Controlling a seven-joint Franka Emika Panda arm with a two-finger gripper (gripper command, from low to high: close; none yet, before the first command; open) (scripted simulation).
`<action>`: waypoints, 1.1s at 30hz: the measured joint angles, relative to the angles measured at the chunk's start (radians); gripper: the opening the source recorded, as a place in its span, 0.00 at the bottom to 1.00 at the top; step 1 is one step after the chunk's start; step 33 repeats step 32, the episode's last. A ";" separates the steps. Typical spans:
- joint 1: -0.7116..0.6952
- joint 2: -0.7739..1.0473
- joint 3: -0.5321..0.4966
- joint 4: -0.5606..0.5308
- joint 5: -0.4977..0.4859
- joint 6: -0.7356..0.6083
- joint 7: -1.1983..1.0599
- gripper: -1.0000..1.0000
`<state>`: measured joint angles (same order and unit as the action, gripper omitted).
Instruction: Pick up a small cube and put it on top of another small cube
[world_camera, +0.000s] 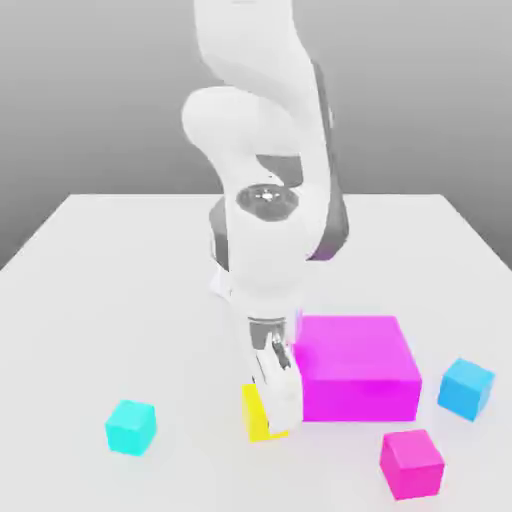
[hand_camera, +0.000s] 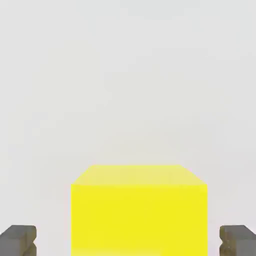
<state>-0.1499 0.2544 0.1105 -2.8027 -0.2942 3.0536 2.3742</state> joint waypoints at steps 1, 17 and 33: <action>0.000 0.000 0.000 0.000 0.000 0.001 0.000 0.00; -0.055 -0.255 0.117 -0.028 0.291 -0.220 -0.239 0.00; -0.299 -0.088 -0.070 0.144 0.271 -0.227 -0.408 1.00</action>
